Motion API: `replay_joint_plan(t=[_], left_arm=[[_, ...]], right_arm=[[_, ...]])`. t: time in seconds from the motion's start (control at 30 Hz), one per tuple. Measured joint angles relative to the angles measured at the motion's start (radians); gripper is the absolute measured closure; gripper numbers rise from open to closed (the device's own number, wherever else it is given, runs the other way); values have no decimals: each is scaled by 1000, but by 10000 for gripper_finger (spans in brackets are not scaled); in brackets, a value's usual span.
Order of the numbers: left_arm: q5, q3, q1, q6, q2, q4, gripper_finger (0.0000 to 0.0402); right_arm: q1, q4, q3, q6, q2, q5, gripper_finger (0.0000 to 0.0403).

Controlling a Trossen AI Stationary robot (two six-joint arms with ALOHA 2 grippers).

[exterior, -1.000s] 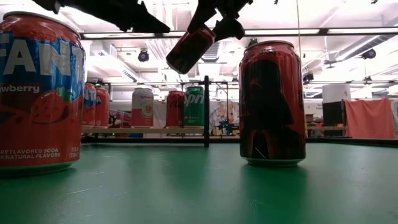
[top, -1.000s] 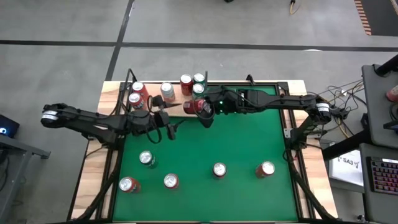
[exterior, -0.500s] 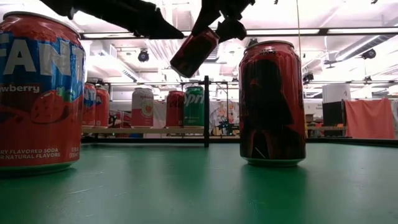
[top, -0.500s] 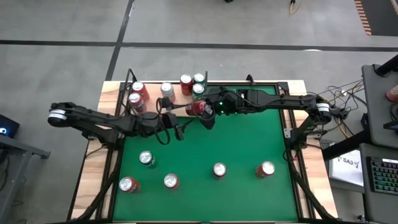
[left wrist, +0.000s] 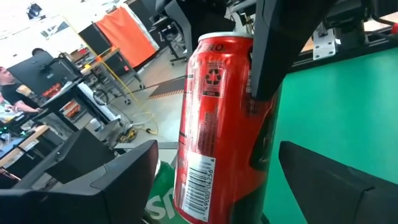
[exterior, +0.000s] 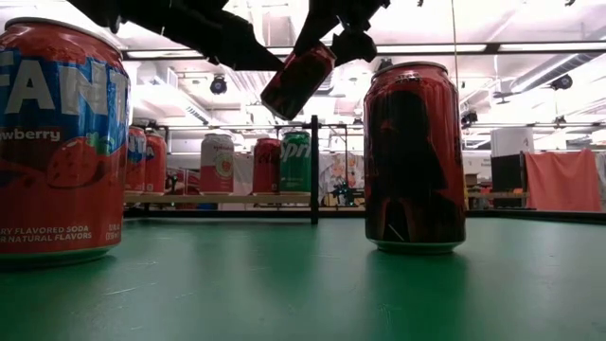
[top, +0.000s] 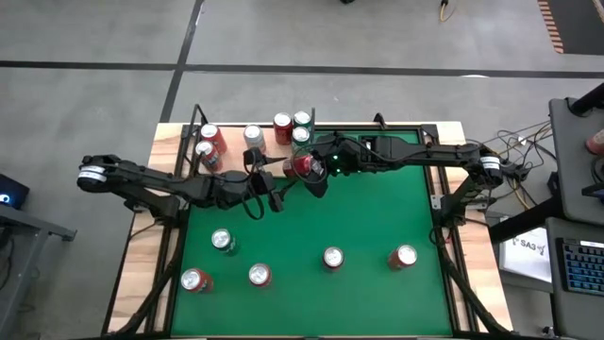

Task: Place canned beverage on shelf
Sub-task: Put the red-black soda can on the shelf aligned with the other red-black soda can

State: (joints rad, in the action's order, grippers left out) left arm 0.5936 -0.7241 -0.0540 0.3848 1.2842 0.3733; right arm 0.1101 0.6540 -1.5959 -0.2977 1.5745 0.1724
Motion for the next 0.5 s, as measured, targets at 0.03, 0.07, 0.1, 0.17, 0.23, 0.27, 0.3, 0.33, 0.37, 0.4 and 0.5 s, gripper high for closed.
replay_joint_plan(t=[0.03, 0.07, 0.1, 0.17, 0.23, 0.27, 0.3, 0.33, 0.37, 0.4, 0.5], left_arm=[[0, -1, 0, -1, 0, 0, 75], [0, -1, 0, -1, 0, 1, 69], [0, -1, 0, 0, 0, 1, 61], [0, -1, 0, 16, 0, 12, 46], [0, -1, 0, 19, 1, 19, 33], [-1, -1, 0, 21, 3, 17, 27], [-4, -1, 0, 23, 7, 11, 23], [-10, 0, 0, 24, 14, 3, 20], [-9, 1, 0, 25, 22, 1, 17], [-9, 1, 0, 25, 32, 0, 16], [2, 2, 0, 27, 58, 11, 15]], right_arm=[[0, 0, 0, 0, 0, 0, 108], [0, 0, 0, 0, 0, 0, 108], [0, 0, 0, -1, 0, 0, 108], [0, 0, 0, -2, 0, 0, 108], [0, 0, 0, -14, 0, 1, 108], [0, -1, 0, -21, 0, 2, 108], [0, -4, 0, -25, 0, 3, 108], [0, -10, 0, -28, 0, 3, 108], [0, -18, 0, -31, 0, 3, 108], [0, -28, 0, -32, 0, 3, 108], [0, -38, 0, -36, 0, 3, 108]])
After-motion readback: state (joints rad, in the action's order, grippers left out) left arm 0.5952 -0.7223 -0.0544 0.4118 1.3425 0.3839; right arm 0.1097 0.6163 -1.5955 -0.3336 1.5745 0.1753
